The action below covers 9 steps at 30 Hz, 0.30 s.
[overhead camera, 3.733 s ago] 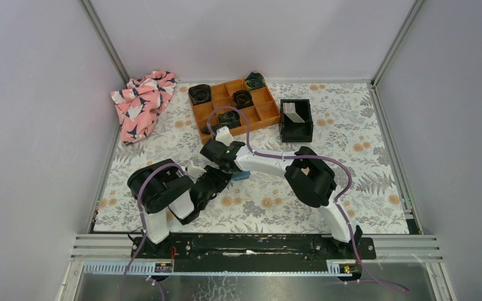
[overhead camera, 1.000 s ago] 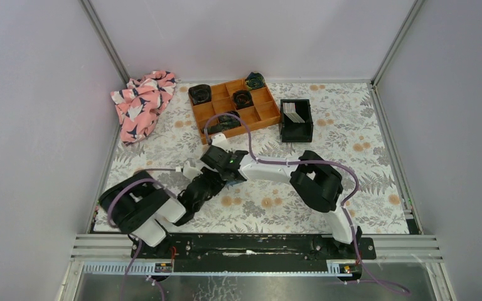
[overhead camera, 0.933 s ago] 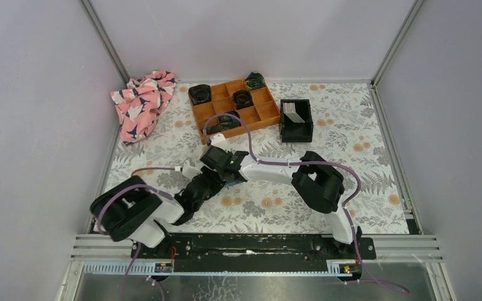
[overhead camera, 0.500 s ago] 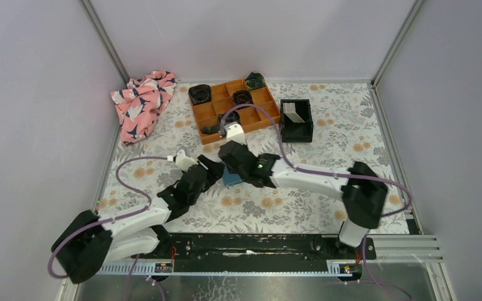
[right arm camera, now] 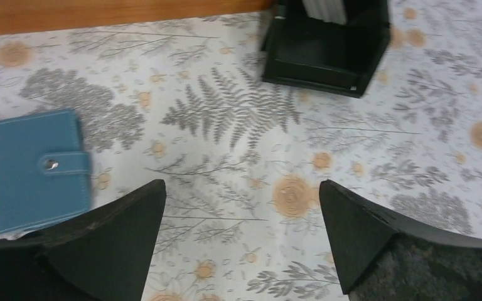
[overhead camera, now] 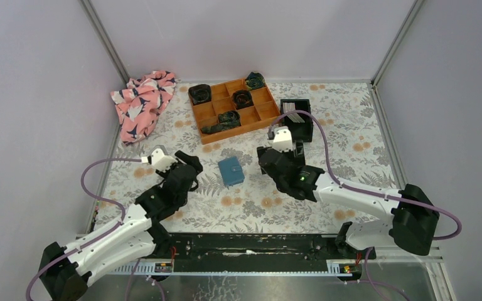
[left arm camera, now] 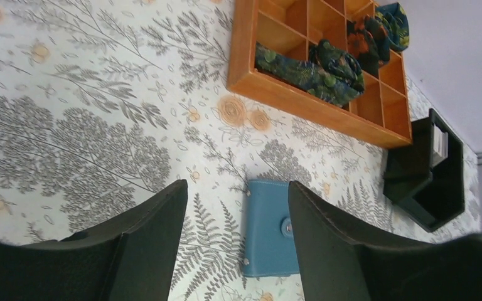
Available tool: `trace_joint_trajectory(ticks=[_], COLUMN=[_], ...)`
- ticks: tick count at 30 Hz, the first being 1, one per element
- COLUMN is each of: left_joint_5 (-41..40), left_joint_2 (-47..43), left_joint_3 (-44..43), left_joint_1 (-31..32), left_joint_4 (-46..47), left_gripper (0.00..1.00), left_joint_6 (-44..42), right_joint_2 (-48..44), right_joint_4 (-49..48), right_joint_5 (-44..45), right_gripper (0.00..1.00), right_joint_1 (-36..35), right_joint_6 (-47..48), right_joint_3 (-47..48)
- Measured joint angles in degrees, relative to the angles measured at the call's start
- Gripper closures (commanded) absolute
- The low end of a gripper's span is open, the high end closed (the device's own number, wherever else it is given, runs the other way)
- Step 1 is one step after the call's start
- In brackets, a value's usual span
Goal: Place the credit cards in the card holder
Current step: Reset both arms
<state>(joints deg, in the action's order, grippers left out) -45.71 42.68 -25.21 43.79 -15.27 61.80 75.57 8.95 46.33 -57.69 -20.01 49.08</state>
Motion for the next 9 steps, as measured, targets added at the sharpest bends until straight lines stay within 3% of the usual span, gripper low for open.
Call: trace_joint_trajectory(ticks=[7, 9], left_joint_5=[-5.03, -5.81], left_joint_2=[0.26, 0.70], left_joint_3=[-2.84, -3.69], left_joint_1=[0.00, 0.00], left_joint_4=[-1.33, -1.22], left_gripper=[0.30, 0.23], left_joint_6=[-7.19, -9.38], right_joint_2=[-0.94, -1.09], right_joint_4=[10.51, 13.38], right_joint_5=[8.11, 8.96], right_gripper=[0.00, 0.01], right_joint_1=[0.00, 0.00], right_joint_6=[-8.79, -10.91], right_joint_3=[-0.13, -0.15])
